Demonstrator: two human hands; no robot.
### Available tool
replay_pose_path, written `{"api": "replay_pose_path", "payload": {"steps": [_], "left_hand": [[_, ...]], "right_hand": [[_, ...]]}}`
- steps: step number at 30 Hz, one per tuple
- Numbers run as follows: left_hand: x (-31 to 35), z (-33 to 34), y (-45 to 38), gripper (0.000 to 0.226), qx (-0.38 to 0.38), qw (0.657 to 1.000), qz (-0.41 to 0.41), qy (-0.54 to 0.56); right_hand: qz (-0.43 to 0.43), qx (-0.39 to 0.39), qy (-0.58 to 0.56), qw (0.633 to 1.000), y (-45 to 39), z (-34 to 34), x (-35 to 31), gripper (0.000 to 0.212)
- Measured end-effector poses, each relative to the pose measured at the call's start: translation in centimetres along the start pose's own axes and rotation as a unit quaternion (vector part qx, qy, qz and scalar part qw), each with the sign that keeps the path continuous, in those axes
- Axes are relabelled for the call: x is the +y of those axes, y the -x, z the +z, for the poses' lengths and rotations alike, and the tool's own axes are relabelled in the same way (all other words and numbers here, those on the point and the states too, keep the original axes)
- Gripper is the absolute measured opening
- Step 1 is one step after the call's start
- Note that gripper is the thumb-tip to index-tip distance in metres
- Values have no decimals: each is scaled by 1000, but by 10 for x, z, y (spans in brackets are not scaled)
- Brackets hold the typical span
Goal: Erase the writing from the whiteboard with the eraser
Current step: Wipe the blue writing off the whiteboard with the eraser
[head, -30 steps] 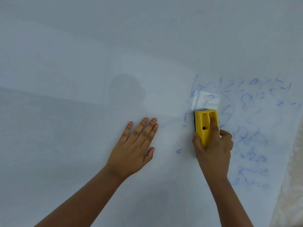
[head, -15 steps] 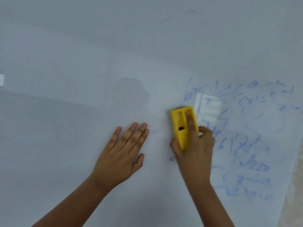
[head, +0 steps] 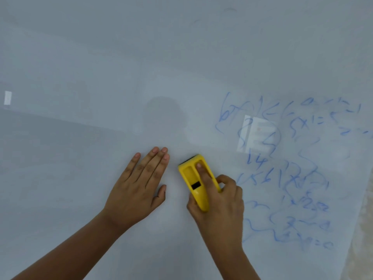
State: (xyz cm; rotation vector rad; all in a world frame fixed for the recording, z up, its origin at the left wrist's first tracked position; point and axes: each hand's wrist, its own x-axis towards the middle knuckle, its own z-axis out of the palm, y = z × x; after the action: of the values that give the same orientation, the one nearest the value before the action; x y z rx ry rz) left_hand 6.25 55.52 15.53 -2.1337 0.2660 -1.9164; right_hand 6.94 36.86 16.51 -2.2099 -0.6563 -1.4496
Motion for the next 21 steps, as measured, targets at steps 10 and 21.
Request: {"api": "replay_pose_path", "payload": {"steps": [10, 21], "left_hand": [[0, -3, 1, 52, -31, 1000, 2, -5], [1, -1, 1, 52, -41, 999, -14, -11]], "right_hand": [[36, -3, -24, 999, 24, 5, 10, 82], [37, 59, 0, 998, 14, 10, 23, 74]]}}
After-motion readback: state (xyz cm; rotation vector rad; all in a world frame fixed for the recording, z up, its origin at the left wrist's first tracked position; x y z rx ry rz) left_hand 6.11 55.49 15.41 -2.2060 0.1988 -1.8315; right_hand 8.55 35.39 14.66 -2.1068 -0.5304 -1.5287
